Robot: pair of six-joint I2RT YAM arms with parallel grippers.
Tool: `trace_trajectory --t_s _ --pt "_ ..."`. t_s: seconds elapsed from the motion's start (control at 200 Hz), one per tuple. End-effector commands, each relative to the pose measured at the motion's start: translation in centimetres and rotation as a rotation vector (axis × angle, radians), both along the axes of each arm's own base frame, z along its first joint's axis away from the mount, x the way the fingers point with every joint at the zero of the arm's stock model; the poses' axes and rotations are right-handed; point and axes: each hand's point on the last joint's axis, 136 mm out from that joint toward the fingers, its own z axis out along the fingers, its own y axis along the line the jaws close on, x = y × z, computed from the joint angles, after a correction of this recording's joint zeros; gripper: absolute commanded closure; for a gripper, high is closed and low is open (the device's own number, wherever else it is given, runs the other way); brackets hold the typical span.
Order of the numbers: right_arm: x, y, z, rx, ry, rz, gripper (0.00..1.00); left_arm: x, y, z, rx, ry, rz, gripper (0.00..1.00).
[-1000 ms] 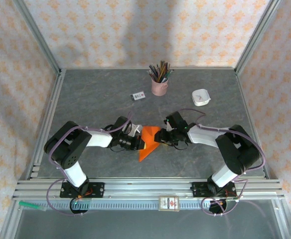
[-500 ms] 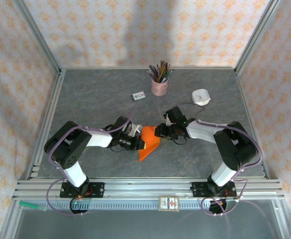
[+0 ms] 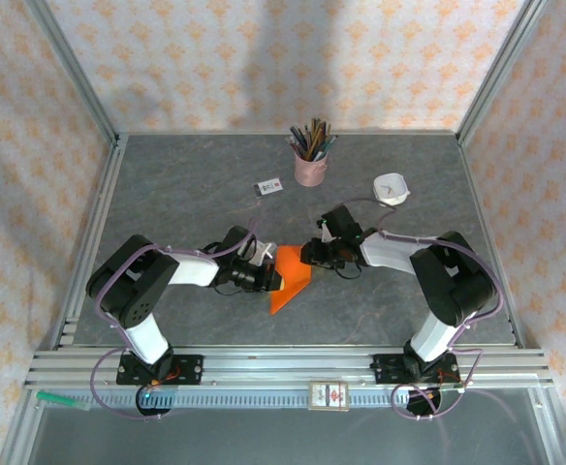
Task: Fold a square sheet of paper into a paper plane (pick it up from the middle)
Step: Perform the fifth fold on the wing at the bottom-center of the table.
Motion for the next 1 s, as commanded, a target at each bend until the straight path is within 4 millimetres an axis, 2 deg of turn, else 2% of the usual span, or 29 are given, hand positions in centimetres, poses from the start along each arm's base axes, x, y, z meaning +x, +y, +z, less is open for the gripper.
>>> trace_trajectory --t_s 0.0,0.31,0.531,0.726,0.881,0.996 --pt "0.1 0.7 1.1 0.042 -0.043 0.031 0.68 -0.3 0.0 -2.1 0.055 -0.002 -0.019 0.92" --pt "-0.1 0.0 1.2 0.012 -0.045 0.019 0.83 -0.1 -0.1 -1.7 0.055 -0.006 -0.021 0.92" --pt "-0.7 -0.2 2.4 0.062 -0.008 -0.055 1.0 1.1 -0.8 0.4 0.04 -0.066 -0.009 0.84" --pt "-1.7 -1.2 3.1 0.117 0.078 -0.215 1.0 1.1 -1.2 3.2 0.091 -0.215 -0.002 0.73" --pt "-2.6 -1.8 3.2 0.148 0.12 -0.282 1.0 0.5 -0.1 5.1 0.141 -0.361 0.069 0.65" --pt "-3.0 -2.0 3.1 0.154 0.136 -0.305 1.0 -0.4 0.7 5.6 0.201 -0.454 0.097 0.61"
